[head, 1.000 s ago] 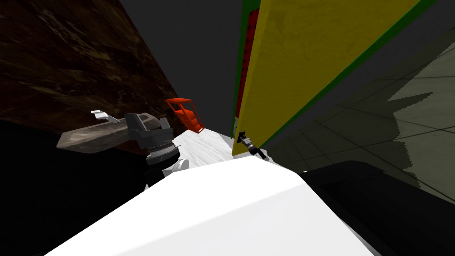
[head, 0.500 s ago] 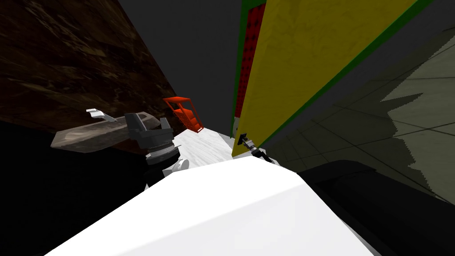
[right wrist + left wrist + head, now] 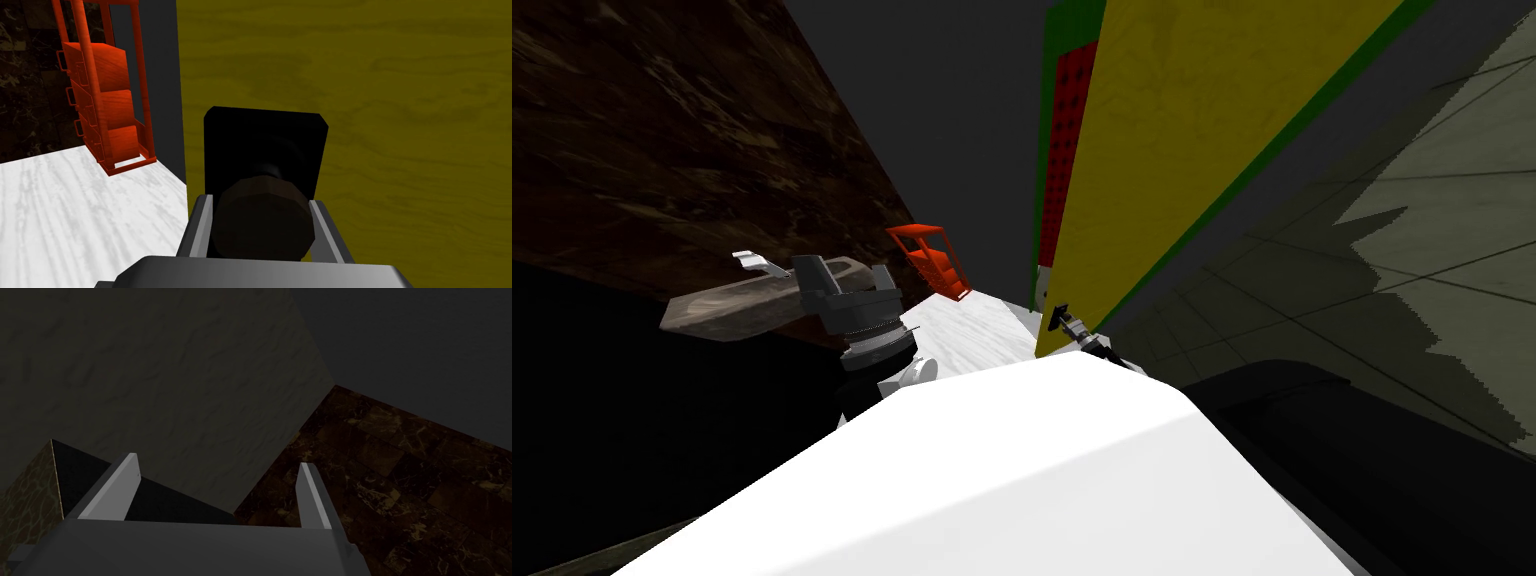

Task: Pull the door open

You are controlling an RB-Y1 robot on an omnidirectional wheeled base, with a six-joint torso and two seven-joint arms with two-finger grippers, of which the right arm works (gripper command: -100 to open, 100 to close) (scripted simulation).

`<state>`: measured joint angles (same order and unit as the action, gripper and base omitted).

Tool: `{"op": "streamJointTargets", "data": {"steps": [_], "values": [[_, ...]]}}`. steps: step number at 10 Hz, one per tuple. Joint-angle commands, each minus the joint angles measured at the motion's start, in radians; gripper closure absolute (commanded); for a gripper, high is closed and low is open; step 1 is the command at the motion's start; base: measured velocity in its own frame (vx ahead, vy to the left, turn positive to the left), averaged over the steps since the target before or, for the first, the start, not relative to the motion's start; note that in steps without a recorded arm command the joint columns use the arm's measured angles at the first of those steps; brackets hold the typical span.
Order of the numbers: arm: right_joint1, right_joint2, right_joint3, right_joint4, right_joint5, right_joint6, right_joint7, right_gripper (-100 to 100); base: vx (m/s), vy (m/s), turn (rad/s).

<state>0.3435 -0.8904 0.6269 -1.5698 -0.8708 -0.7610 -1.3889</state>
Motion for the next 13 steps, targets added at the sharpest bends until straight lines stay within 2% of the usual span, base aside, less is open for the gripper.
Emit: {"op": "streamJointTargets", "data": {"steps": [1, 2, 5, 10, 12, 13], "values": [[0.005, -0.003, 0.009, -0.002, 0.006, -0.020, -0.007, 100, 0.089, 0.114, 0.050], [0.010, -0.009, 0.012, 0.002, 0.009, -0.031, -0.012, 100, 0.079, 0.115, 0.120], [0.037, -0.035, 0.027, 0.022, 0.019, -0.092, -0.038, 100, 0.091, 0.121, 0.083], [0.041, -0.039, 0.029, 0.025, 0.021, -0.101, -0.042, 100, 0.005, 0.012, 0.016], [0.050, -0.047, 0.034, 0.031, 0.024, -0.119, -0.049, 100, 0.010, 0.018, 0.034], [0.050, -0.047, 0.034, 0.031, 0.024, -0.119, -0.049, 100, 0.024, 0.022, -0.009]]}}
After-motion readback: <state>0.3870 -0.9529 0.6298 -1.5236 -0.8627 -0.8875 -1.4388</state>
